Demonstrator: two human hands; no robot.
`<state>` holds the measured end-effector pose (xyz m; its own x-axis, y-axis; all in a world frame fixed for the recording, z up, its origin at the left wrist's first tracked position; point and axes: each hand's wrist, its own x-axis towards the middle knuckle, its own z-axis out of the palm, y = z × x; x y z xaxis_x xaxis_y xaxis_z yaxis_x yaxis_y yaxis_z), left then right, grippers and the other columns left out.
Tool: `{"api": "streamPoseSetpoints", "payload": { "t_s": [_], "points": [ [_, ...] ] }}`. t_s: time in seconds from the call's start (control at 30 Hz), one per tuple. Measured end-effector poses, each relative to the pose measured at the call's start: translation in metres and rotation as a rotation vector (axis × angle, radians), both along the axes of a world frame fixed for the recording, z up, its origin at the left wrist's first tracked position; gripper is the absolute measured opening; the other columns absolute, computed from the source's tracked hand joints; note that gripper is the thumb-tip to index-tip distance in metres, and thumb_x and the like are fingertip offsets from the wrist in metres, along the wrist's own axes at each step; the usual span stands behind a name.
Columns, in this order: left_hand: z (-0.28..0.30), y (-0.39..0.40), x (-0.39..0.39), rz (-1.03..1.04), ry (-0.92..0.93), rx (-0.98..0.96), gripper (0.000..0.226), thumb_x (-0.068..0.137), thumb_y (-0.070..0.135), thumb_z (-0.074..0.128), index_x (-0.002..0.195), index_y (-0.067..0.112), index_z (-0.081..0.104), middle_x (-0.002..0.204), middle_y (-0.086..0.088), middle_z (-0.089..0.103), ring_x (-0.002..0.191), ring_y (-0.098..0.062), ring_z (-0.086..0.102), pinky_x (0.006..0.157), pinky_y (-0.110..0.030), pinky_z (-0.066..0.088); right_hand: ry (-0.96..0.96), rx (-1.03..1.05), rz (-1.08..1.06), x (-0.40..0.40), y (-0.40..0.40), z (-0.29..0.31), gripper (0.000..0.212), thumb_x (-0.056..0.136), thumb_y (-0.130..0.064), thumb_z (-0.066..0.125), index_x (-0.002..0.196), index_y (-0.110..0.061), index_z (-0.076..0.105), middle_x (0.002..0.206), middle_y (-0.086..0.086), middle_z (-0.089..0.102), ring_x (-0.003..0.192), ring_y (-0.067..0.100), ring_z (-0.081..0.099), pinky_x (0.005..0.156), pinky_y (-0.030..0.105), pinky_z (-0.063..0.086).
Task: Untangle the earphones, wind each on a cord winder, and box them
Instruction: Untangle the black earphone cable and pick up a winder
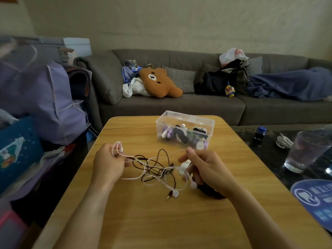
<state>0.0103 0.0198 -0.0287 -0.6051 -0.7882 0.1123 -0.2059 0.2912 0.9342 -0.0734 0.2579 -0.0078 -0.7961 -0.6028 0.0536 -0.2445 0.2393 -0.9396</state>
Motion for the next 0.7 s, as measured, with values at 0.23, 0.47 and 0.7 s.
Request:
{"api": "streamPoseSetpoints", "payload": {
  "t_s": [0.23, 0.47, 0.7],
  "points": [
    [0.018, -0.003, 0.011, -0.076, -0.012, 0.161, 0.053, 0.082, -0.008, 0.059, 0.120, 0.028, 0.058, 0.119, 0.001, 0.065, 0.107, -0.022, 0.062, 0.087, -0.039, 0.052, 0.352, 0.345, -0.098, -0.005, -0.007, 0.003, 0.026, 0.099, -0.040, 0.058, 0.095, -0.024, 0.078, 0.074, -0.024, 0.069, 0.062, -0.007, 0.061, 0.060, 0.011, 0.045],
    [0.036, 0.007, 0.033, -0.861, -0.176, 0.121, 0.073, 0.060, 0.018, 0.059, 0.130, 0.038, 0.053, 0.131, 0.006, 0.057, 0.122, -0.012, 0.052, 0.095, -0.031, 0.047, 0.518, 0.410, 0.035, -0.007, -0.055, -0.002, 0.057, 0.092, -0.013, 0.063, 0.145, -0.029, 0.049, 0.136, -0.008, 0.055, 0.122, 0.009, 0.052, 0.102, 0.029, 0.047],
    [0.011, 0.030, 0.010, -0.573, -0.153, -0.301, 0.024, 0.088, 0.040, 0.071, 0.108, 0.029, 0.066, 0.093, 0.013, 0.071, 0.085, 0.001, 0.065, 0.080, -0.032, 0.057, 0.401, 0.134, -0.087, -0.001, -0.067, 0.001, 0.018, 0.100, -0.028, 0.057, 0.092, -0.018, 0.070, 0.078, -0.007, 0.074, 0.067, 0.000, 0.065, 0.060, 0.017, 0.050]
  ]
}}
